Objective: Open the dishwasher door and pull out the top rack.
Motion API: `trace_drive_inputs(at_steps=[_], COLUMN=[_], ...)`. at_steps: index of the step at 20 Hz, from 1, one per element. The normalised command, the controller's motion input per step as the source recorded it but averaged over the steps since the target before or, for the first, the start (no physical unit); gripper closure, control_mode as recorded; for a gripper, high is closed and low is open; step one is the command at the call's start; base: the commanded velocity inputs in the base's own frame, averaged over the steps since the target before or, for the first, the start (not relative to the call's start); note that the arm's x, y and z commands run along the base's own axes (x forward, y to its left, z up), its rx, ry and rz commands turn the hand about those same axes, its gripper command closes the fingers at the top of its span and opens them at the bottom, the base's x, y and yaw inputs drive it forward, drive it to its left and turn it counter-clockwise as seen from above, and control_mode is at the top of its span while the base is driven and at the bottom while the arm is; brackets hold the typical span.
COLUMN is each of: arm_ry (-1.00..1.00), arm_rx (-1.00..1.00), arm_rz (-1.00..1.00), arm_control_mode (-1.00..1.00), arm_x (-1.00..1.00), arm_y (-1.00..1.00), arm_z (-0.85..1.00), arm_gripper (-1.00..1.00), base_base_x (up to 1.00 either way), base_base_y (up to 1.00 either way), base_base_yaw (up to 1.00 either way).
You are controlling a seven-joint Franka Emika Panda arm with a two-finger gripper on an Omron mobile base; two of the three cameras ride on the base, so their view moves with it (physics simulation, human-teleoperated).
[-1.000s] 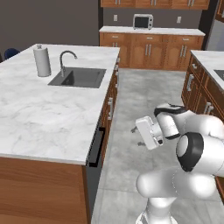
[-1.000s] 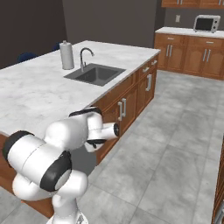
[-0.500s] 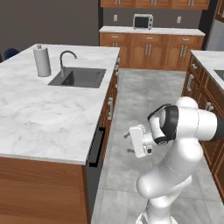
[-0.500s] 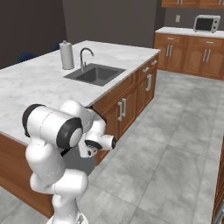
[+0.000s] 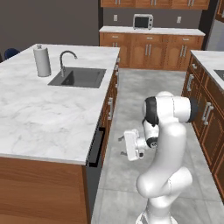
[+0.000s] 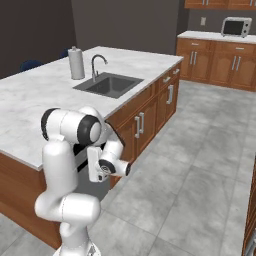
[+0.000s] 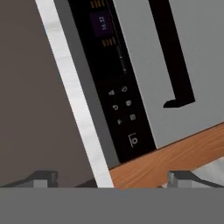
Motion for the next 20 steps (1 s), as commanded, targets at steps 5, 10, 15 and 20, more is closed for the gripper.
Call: trace_drive_inputs(at_steps=[5,10,15,20], arm_ry=[0.00,0.00,0.00,0.00], arm_rx=[0.00,0.00,0.00,0.00], arm_rz=[0.00,0.00,0.00,0.00], arm_control_mode=[-1.00,-1.00,-1.00,-1.00], arm_x=[0.36,0.40,0.37,0.33], arm_y=[0.34,0.30,0.20,0.18], arm_z=[-0.23,-0.32,-0.39,-0.37], arm_gripper=[-1.00,-1.00,-1.00,-1.00], base_base_x=[0.00,0.00,0.00,0.00], base_base_y=[0.00,0.00,0.00,0.00], base_base_yaw=[0.00,0.00,0.00,0.00])
